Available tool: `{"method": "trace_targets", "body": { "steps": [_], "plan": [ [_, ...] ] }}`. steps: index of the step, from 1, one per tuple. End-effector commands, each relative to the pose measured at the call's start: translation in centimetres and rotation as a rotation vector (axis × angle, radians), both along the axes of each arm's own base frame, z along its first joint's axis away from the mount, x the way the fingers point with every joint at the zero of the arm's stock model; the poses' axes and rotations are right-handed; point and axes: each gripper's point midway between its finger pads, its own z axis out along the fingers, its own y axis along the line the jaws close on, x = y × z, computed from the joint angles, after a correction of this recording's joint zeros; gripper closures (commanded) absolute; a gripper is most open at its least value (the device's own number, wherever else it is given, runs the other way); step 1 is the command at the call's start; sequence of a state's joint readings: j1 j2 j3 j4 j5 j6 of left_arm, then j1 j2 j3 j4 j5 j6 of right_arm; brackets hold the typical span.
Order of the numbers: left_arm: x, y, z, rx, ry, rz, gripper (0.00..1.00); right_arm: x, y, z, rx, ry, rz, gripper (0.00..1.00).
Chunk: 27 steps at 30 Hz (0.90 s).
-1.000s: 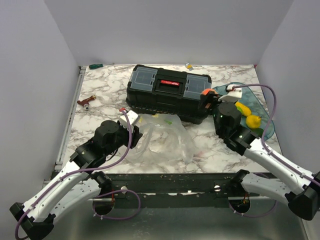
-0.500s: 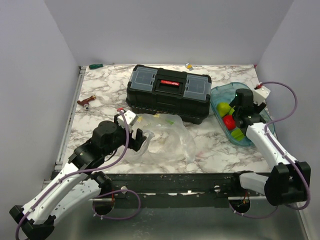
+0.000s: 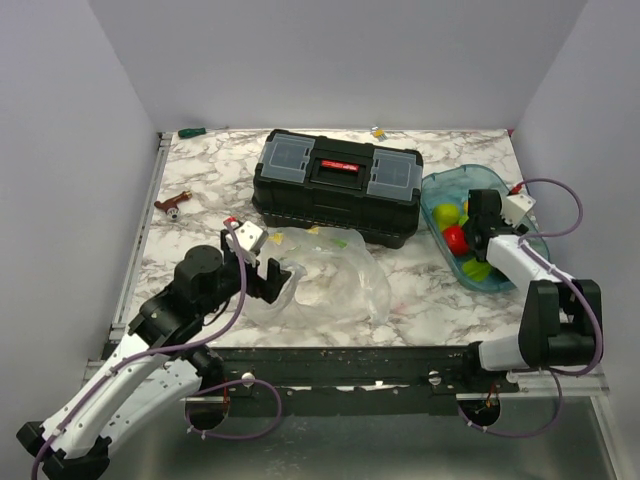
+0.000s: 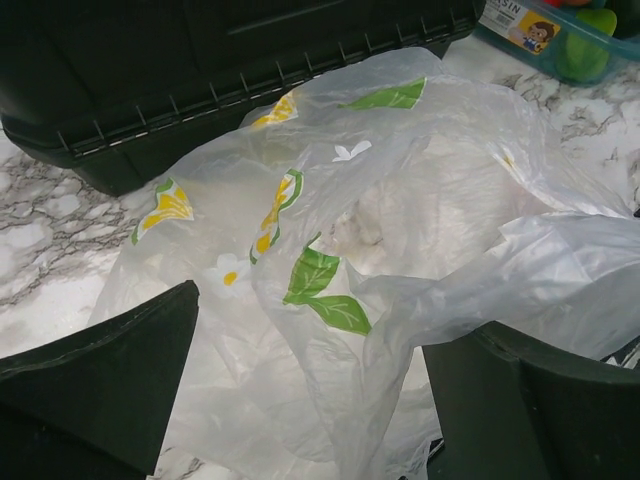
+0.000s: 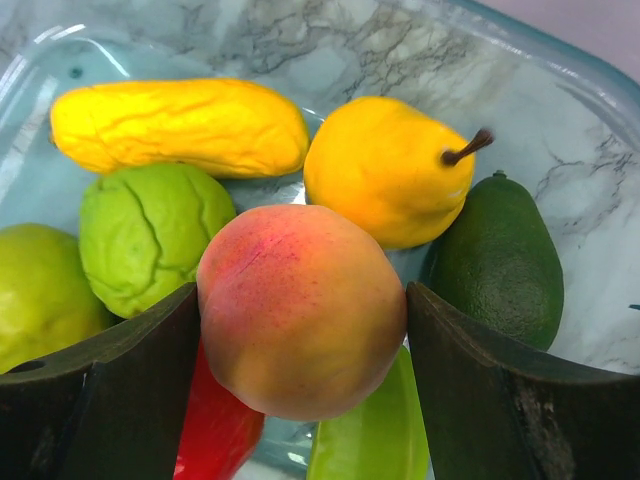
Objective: Take the fake fruits out of the plastic bag
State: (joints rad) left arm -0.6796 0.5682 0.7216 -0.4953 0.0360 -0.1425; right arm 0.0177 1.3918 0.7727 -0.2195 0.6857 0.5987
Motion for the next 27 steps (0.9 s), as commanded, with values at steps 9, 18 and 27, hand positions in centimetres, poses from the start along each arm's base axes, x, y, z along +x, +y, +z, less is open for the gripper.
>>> {"method": "trace_targets", "body": {
  "steps": [9,18,27],
  "plan": [
    [-2.3,1.7,7.7,-0.185,-0.142,0.016,0.01,0.2,1.0,0.5,0.035,-0.005,0.074,0.23],
    [-4.4,3.4,14.0,-0.364,-0.278,0.032,0.01,-1.1,2.8,5.9,0.091,-0.116,0.183,0.0],
    [-5.4,4.5,15.8,-0.418,-0.317,0.044,0.01,-1.9,10.9,15.1,0.34,-0.398,0.581,0.0]
  ]
}}
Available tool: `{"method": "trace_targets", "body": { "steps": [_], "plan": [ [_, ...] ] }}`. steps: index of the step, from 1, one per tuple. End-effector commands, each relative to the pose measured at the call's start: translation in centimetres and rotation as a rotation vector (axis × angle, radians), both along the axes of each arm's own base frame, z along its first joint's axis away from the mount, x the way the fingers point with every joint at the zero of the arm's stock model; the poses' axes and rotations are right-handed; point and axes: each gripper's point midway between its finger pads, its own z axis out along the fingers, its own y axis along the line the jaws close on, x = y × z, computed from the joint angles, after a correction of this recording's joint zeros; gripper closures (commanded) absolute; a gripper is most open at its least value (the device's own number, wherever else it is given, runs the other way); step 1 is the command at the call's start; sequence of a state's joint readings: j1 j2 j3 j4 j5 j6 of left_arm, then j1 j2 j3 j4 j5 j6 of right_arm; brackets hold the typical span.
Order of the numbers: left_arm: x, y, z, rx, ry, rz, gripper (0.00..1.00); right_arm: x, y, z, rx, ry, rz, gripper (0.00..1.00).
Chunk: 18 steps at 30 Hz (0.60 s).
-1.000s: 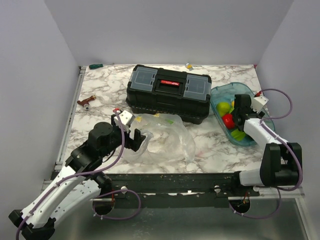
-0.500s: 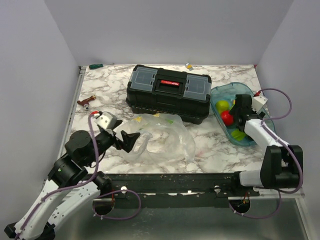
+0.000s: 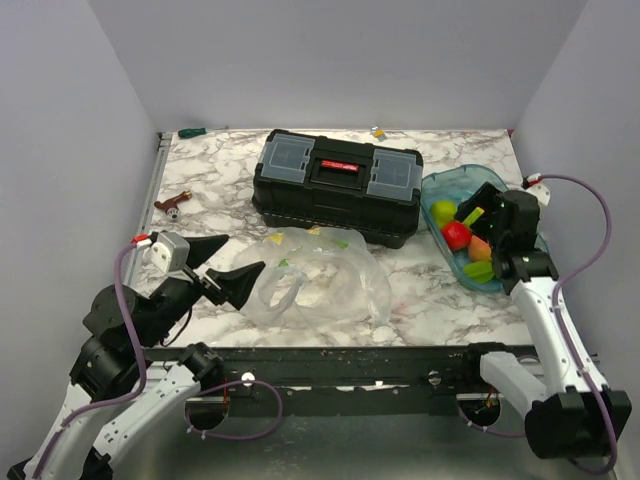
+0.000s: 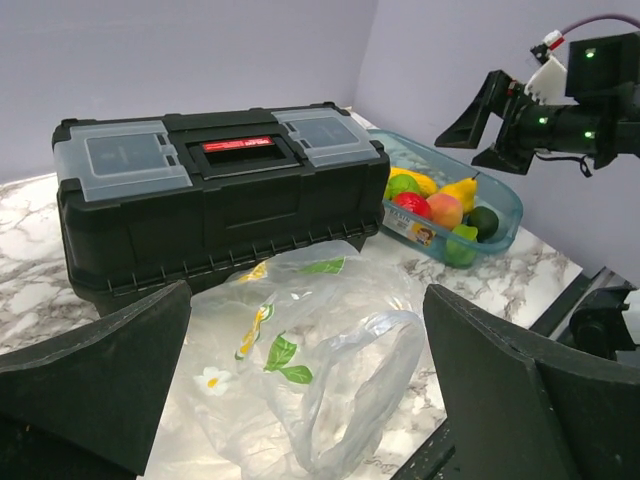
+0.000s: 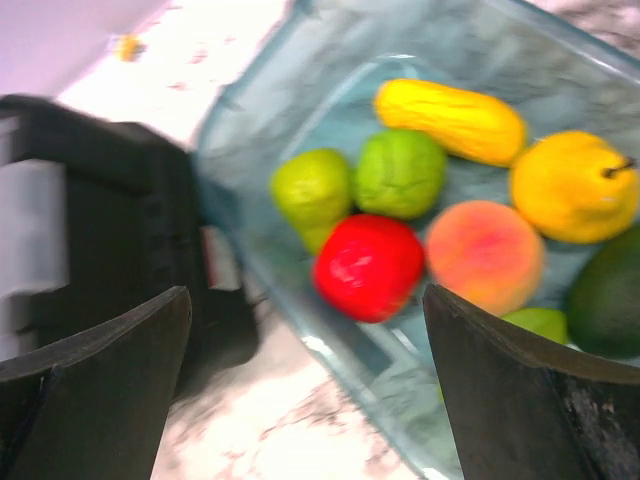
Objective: Take the fake fruits out of the plastic bag
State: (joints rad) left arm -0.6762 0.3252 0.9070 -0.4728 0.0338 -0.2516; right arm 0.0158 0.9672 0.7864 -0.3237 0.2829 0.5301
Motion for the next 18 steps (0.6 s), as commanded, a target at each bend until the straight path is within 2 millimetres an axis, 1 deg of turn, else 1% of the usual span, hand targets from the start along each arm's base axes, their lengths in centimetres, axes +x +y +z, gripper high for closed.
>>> {"method": "trace_targets", "body": {
  "steps": [1,2,3,5,8,13,15,16,18],
  "plan": [
    [-1.0,1.3,2.0,-0.062,-0.038,0.026,0.01,-1.0,4.9,5.9,0.122,-0.14,0.25,0.0],
    [-1.2,1.5,2.2,-0.067,-0.044,0.025,0.01,-1.6,5.6,7.6,0.135,-0.18,0.288,0.0],
    [-1.5,1.8,2.5,-0.075,-0.053,0.026,0.01,-2.1,5.8,9.0,0.139,-0.218,0.299,0.0],
    [-2.2,2.3,3.2,-0.09,-0.072,0.026,0.01,-3.3,6.0,11.8,0.137,-0.29,0.312,0.0],
    [-2.7,3.9,4.5,-0.12,-0.112,0.075,0.01,-5.2,6.0,15.8,0.125,-0.393,0.321,0.0],
    [-4.1,6.0,6.5,-0.169,-0.189,0.121,0.01,-8.7,5.3,20.9,0.093,-0.551,0.299,0.0],
    [-4.6,6.9,7.2,-0.188,-0.219,0.142,0.01,-10.0,5.0,22.5,0.08,-0.6,0.286,0.0],
    [-4.9,7.4,7.5,-0.198,-0.232,0.153,0.01,-10.7,4.3,23.2,0.07,-0.623,0.248,0.0],
    [-5.3,8.2,7.9,-0.212,-0.257,0.175,0.01,-12.1,3.7,24.6,0.058,-0.672,0.217,0.0]
  ]
}}
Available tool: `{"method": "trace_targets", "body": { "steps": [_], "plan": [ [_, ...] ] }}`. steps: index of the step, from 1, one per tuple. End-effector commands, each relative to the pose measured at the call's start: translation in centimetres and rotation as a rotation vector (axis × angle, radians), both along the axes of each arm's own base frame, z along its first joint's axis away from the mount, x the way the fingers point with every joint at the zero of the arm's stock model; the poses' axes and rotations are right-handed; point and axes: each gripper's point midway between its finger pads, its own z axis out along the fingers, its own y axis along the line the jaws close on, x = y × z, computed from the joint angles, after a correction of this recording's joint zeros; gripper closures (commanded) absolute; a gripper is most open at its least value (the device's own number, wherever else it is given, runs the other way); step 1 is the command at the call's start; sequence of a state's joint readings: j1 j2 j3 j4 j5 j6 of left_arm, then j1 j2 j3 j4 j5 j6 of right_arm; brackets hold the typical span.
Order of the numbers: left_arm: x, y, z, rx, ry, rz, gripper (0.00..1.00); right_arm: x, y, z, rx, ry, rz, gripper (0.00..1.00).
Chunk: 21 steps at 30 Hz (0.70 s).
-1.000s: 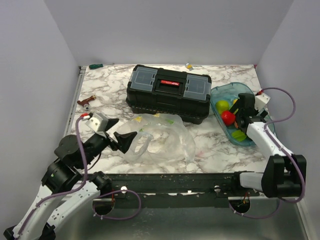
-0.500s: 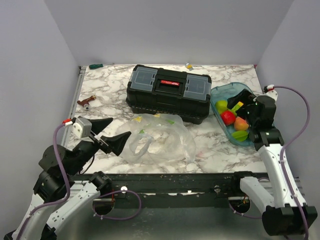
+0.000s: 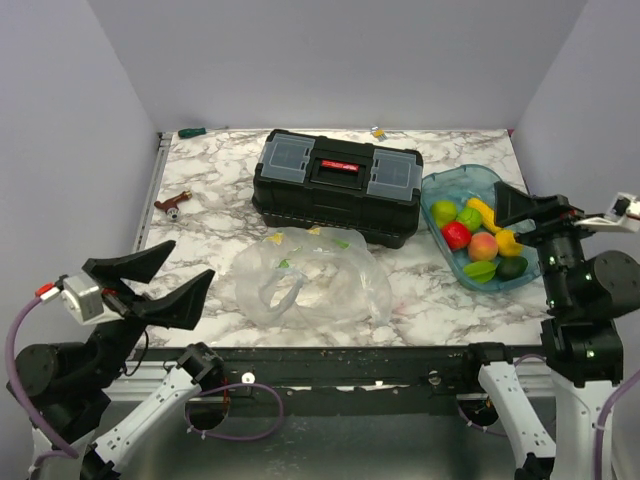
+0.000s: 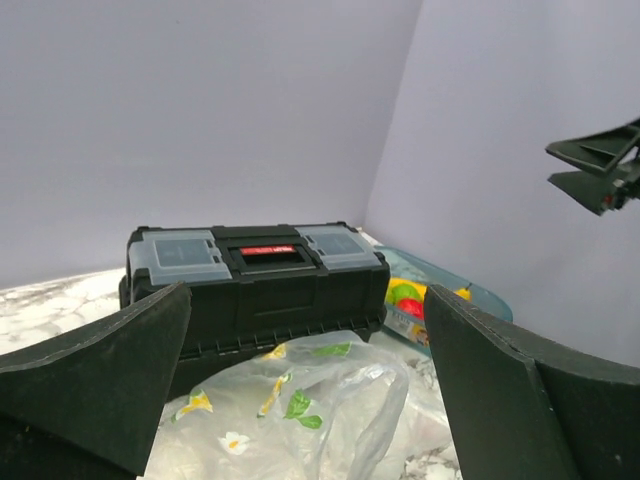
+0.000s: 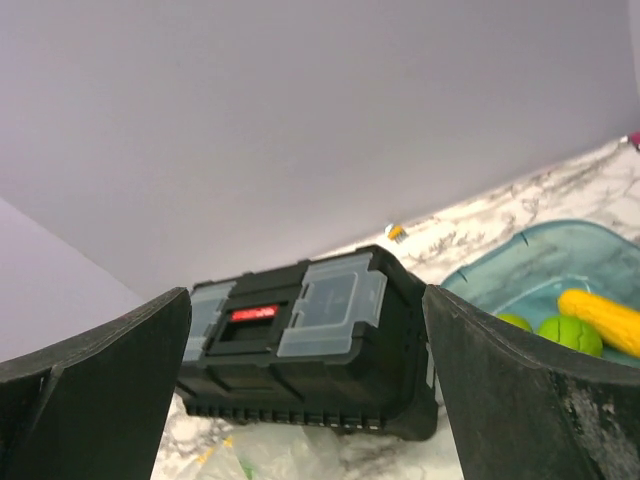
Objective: Take the fake fruits out of the plastic bag
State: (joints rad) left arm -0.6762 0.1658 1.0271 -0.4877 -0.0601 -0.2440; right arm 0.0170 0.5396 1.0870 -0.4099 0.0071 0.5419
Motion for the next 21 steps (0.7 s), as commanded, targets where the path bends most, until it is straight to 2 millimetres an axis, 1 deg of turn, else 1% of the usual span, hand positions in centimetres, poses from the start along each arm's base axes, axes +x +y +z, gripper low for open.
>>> {"method": "trace_targets", "body": {
  "steps": [1,5,8,11,14,19,21],
  "plan": [
    [-0.9,2.8,1.5,-0.049,-0.065,0.094,0.01,-2.8,-1.4,1.9,0.009,-0.055,-0.078,0.0],
    [-1.6,4.4,2.1,-0.086,-0.107,0.139,0.01,-5.2,-3.1,3.2,0.032,-0.13,-0.165,0.0],
    [-2.1,5.4,2.4,-0.11,-0.13,0.17,0.01,-6.3,-3.9,3.6,0.044,-0.164,-0.211,0.0],
    [-2.4,6.1,2.6,-0.127,-0.145,0.19,0.01,-7.1,-4.4,3.9,0.051,-0.181,-0.237,0.0],
    [-2.4,6.4,2.6,-0.133,-0.146,0.201,0.01,-7.5,-4.7,4.0,0.053,-0.188,-0.255,0.0],
    [-2.2,6.1,2.3,-0.126,-0.139,0.193,0.01,-8.7,-5.1,4.1,0.088,-0.238,-0.274,0.0],
    [-2.1,6.0,2.2,-0.124,-0.134,0.193,0.01,-8.3,-4.4,4.0,0.054,-0.252,-0.233,0.0]
  ]
}}
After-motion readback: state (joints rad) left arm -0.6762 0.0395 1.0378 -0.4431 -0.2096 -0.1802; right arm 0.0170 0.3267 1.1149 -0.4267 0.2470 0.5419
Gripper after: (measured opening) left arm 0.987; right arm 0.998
